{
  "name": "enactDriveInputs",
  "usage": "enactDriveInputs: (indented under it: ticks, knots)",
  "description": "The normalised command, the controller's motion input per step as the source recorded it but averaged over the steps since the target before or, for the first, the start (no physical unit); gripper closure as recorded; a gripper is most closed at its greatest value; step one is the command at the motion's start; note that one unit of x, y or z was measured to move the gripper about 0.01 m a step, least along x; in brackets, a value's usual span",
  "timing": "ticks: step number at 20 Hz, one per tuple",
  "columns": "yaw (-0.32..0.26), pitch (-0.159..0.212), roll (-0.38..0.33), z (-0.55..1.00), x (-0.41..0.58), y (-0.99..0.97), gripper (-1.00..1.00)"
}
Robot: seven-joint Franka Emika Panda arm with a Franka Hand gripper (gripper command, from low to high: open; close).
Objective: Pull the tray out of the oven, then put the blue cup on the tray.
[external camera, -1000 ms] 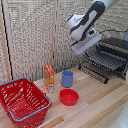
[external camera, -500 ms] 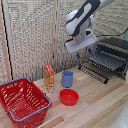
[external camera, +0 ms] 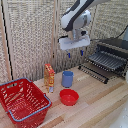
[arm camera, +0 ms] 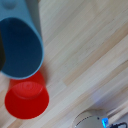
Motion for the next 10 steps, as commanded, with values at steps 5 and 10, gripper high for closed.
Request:
enactDriveInputs:
  ticks: [5,10]
  knots:
    - [-0.113,-0.021,-0.027,-0.03,-0.559,0.39,-1.00]
    - [-0.027,0.005,-0.025,-0.06,-0.398,-0.04,-1.00]
